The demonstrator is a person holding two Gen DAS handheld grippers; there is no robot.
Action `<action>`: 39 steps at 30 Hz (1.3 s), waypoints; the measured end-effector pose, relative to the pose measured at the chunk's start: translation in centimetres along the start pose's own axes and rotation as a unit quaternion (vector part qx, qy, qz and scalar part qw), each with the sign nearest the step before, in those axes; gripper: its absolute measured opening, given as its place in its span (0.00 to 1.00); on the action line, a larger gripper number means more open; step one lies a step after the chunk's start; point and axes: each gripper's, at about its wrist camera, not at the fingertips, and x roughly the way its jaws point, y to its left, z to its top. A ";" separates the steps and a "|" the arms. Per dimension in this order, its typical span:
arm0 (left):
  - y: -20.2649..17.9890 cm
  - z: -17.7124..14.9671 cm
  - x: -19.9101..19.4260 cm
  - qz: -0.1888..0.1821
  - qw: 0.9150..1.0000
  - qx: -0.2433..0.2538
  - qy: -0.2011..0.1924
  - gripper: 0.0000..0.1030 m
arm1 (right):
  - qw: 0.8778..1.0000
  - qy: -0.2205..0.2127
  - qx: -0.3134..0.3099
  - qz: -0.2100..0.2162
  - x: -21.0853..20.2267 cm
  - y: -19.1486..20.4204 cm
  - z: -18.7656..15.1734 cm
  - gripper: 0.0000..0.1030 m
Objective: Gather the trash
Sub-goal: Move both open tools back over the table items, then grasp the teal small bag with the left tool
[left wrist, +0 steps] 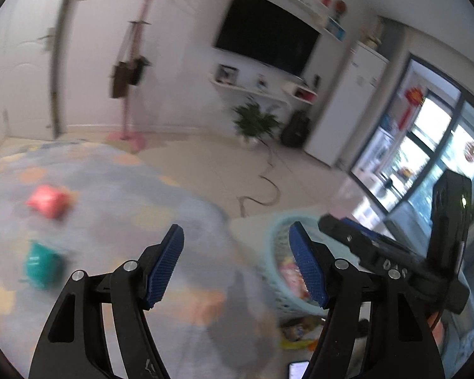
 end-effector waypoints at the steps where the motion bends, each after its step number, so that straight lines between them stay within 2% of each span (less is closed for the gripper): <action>1: 0.7 0.1 -0.6 0.009 1.000 -0.006 -0.006 0.66 | 1.000 0.004 -0.012 0.008 0.4 1.2 -0.1 0.56; 6: 4.7 0.1 -3.6 0.070 0.997 -0.027 -0.020 0.66 | 0.997 0.026 -0.062 0.037 2.5 6.4 -0.6 0.56; 9: 7.7 0.0 -4.0 0.116 0.993 -0.032 -0.006 0.73 | 0.994 0.038 -0.091 0.051 3.8 9.3 -0.9 0.56; 11: 9.4 -0.4 -3.9 0.143 0.989 -0.033 0.005 0.74 | 0.992 0.045 -0.105 0.056 4.6 10.5 -1.0 0.56; 13: 11.2 -0.9 -3.7 0.154 0.987 -0.037 0.021 0.74 | 0.990 0.050 -0.116 0.062 5.2 11.5 -1.2 0.56; 21: 14.4 -2.3 -1.3 0.165 0.983 -0.043 0.067 0.74 | 0.984 0.075 -0.146 0.070 8.3 15.4 -1.2 0.56; 25: 15.1 -2.6 -0.5 0.166 0.982 -0.050 0.076 0.72 | 0.979 0.065 -0.179 0.069 9.1 17.7 -0.2 0.56; 28: 15.2 -3.0 0.1 0.160 0.982 -0.048 0.086 0.57 | 0.976 0.061 -0.191 0.086 10.2 19.2 0.1 0.56; 29: 15.2 -3.1 0.1 0.160 0.982 -0.045 0.084 0.54 | 0.975 0.059 -0.194 0.090 10.4 19.6 0.2 0.56; 30: 15.1 -3.2 0.0 0.162 0.983 -0.040 0.080 0.45 | 0.974 0.056 -0.197 0.095 10.8 20.0 0.2 0.56; 32: 15.0 -3.4 -0.4 0.157 0.984 -0.037 0.079 0.36 | 0.972 0.056 -0.204 0.103 12.0 20.9 0.3 0.56; 34: 15.8 -3.5 -1.1 0.151 0.985 -0.052 0.070 0.36 | 0.971 0.070 -0.199 0.115 13.4 21.4 0.3 0.56; 39: 17.9 -3.6 -4.5 0.177 0.979 -0.096 0.026 0.36 | 0.963 0.094 -0.220 0.127 16.5 23.2 -0.2 0.56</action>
